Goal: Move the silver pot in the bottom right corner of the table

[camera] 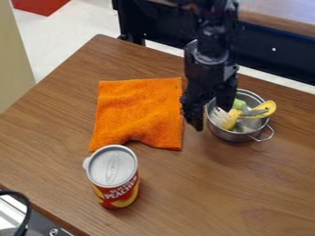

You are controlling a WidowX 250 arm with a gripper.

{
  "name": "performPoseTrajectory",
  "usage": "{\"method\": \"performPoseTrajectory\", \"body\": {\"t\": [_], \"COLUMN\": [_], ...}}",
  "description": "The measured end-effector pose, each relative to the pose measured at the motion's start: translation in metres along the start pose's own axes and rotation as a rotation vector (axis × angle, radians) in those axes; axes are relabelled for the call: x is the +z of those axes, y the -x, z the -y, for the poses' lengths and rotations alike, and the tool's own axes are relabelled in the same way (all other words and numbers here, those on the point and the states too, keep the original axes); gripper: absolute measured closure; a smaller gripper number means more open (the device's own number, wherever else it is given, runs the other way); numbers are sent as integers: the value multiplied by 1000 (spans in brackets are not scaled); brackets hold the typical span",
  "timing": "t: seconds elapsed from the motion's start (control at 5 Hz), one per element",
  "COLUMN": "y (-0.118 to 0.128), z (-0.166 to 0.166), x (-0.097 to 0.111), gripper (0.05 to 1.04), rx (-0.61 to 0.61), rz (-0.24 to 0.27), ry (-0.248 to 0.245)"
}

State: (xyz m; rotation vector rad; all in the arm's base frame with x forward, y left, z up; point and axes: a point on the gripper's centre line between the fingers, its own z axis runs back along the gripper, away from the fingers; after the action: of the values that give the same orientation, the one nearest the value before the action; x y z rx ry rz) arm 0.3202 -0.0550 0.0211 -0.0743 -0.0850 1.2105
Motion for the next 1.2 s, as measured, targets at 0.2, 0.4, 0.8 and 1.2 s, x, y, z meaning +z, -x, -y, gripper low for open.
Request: {"method": "performPoseTrajectory", "body": {"t": [0.2, 0.4, 0.8, 1.2], "y": [9, 14, 15, 15], "z": [1, 1, 2, -3], "x": [-3, -6, -19, -29], "gripper": [85, 85, 85, 85], "rx": [39, 79, 166, 211], "rz": [13, 22, 85, 102], "ry": [-4, -10, -19, -41]}}
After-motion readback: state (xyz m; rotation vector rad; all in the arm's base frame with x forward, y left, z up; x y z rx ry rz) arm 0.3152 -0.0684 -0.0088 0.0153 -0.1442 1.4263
